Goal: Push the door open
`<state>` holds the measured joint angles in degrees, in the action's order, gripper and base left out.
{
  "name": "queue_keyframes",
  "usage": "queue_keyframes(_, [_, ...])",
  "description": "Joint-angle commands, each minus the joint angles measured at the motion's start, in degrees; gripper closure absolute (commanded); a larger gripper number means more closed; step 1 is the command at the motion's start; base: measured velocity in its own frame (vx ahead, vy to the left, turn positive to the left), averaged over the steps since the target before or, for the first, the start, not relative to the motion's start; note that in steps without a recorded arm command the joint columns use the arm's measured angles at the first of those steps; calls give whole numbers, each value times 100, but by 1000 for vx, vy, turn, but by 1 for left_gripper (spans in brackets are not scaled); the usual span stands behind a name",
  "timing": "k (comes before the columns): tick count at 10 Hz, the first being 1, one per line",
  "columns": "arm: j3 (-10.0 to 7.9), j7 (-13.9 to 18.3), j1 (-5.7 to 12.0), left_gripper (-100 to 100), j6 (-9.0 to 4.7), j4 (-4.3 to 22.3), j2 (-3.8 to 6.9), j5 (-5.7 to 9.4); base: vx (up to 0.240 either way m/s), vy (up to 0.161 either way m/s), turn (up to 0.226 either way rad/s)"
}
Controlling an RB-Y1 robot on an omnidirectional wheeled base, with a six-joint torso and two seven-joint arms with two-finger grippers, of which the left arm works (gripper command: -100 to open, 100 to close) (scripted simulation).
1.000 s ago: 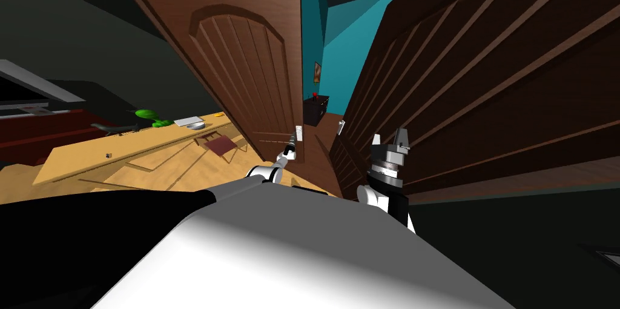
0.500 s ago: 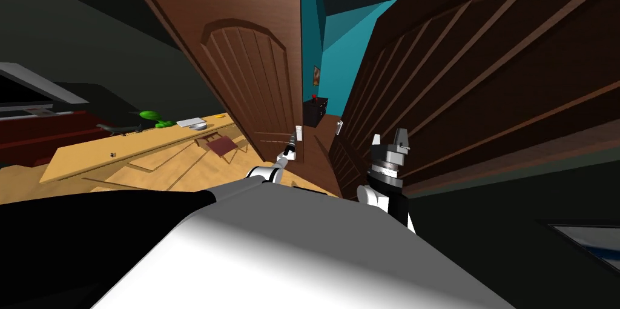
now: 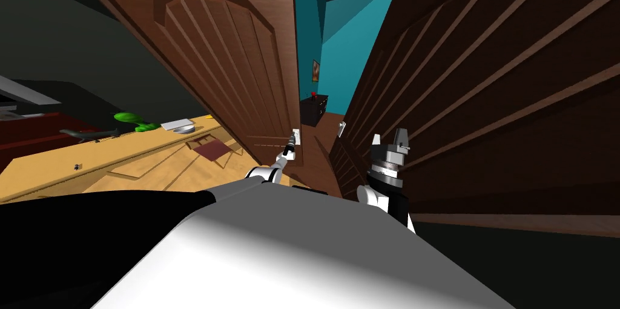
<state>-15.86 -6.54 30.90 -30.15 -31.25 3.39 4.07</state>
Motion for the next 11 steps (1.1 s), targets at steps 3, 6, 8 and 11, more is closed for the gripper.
queue_keyframes(3, [-17, -3, -16, -100, -26, -2, -30, 5, 177, 22, -20])
queue_keyframes(6, [-17, -3, -16, 100, -26, -2, -30, 5, -26, -2, 0])
queue_keyframes(8, [-17, -3, -16, 100, -26, -2, -30, 5, -11, -1, 1])
queue_keyframes(11, [-191, -224, 41, 100, -123, 87, 42, 122, 100, -17, 16])
